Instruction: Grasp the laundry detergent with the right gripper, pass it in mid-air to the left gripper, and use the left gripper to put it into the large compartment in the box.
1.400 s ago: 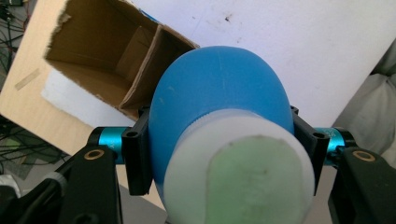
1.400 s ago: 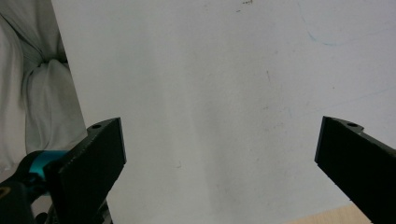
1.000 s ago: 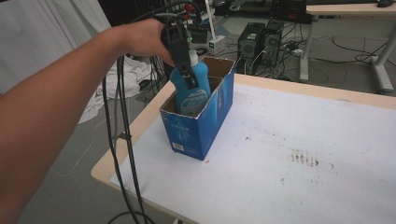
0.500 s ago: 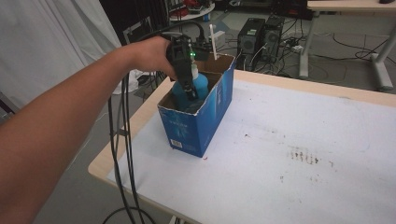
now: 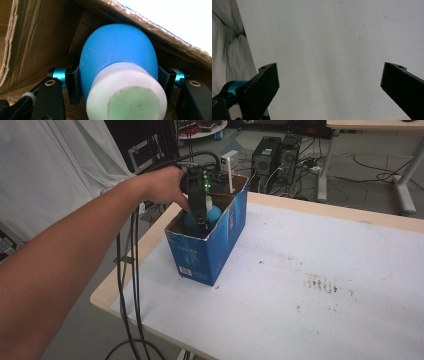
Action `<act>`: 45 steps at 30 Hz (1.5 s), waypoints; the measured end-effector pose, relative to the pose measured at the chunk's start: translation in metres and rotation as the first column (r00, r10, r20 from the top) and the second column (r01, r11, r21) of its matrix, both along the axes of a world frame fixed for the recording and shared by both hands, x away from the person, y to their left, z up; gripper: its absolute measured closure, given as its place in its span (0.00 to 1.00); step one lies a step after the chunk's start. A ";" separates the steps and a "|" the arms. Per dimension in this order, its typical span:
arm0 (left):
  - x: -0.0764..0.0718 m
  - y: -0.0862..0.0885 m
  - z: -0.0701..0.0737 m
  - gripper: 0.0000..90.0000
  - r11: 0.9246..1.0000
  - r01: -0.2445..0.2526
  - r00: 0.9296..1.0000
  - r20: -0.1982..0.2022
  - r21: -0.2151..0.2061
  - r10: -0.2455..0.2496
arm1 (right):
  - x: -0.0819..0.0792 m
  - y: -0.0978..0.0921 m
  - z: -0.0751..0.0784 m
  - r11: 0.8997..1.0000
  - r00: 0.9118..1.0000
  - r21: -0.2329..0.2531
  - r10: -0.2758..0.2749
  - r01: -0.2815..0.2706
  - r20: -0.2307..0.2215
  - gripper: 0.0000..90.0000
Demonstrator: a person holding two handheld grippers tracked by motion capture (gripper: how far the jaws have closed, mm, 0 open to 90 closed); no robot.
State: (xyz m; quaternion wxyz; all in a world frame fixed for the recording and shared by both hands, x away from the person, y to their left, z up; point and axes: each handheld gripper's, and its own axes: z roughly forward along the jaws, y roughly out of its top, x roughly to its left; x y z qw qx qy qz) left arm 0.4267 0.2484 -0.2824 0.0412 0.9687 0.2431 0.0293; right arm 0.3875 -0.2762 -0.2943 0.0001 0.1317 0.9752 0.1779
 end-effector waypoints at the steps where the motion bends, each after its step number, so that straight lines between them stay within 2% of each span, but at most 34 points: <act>1: 0.000 0.000 0.000 0.42 1.000 0.000 1.000 -0.001 0.004 0.000 | 0.000 0.000 0.000 1.000 1.000 -0.001 -0.001 0.001 -0.001 0.01; 7: 0.003 0.000 -0.001 0.41 1.000 -0.016 1.000 0.002 -0.003 0.016 | -0.001 0.000 0.000 1.000 1.000 0.001 0.001 -0.001 0.004 0.01; 9: 0.004 -0.001 -0.001 0.41 1.000 -0.023 1.000 0.015 -0.004 0.023 | -0.001 0.000 0.000 1.000 1.000 0.001 0.000 0.000 0.001 0.01; 10: 0.005 0.000 -0.001 0.38 1.000 -0.027 1.000 0.016 -0.002 0.027 | -0.001 0.000 -0.001 1.000 1.000 -0.002 0.002 -0.002 0.003 0.01; 11: 0.005 0.000 -0.001 0.35 0.999 -0.038 0.999 0.019 -0.007 0.038 | -0.001 0.000 -0.001 1.000 1.000 -0.003 0.002 -0.002 0.003 0.01; 18: 0.006 0.007 0.011 0.32 0.994 -0.078 0.995 0.053 -0.078 0.082 | -0.002 0.001 -0.001 1.000 1.000 -0.005 0.006 -0.006 0.004 0.01; 20: 0.005 0.008 0.014 0.32 0.994 -0.081 0.995 0.056 -0.078 0.085 | -0.002 0.002 0.000 1.000 1.000 -0.009 0.006 -0.006 0.001 0.01; 22: 0.005 0.008 0.019 0.28 0.993 -0.088 0.994 0.060 -0.072 0.093 | -0.002 0.003 0.000 1.000 1.000 -0.005 0.014 -0.014 0.004 0.01; 27: 0.002 0.008 0.032 0.28 0.991 -0.091 0.992 0.072 -0.101 0.099 | -0.004 0.003 0.001 1.000 1.000 -0.003 0.011 -0.011 0.003 0.01; 35: -0.005 0.008 0.052 0.28 0.990 -0.081 0.992 0.090 -0.118 0.092 | -0.007 0.001 0.004 1.000 1.000 0.007 0.010 -0.010 0.006 0.01; 41: -0.014 -0.002 0.069 0.28 0.990 -0.053 0.990 0.122 -0.129 0.069 | -0.009 0.000 0.006 1.000 1.000 0.011 0.011 -0.012 0.013 0.01; 43: -0.017 -0.005 0.076 0.22 0.991 -0.036 0.991 0.123 -0.127 0.052 | -0.009 0.000 0.007 1.000 1.000 0.014 0.017 -0.018 0.024 0.01; 45: -0.019 -0.009 0.083 0.22 0.991 -0.042 0.989 0.137 -0.128 0.059 | -0.010 -0.001 0.008 1.000 1.000 0.015 0.014 -0.015 0.025 0.01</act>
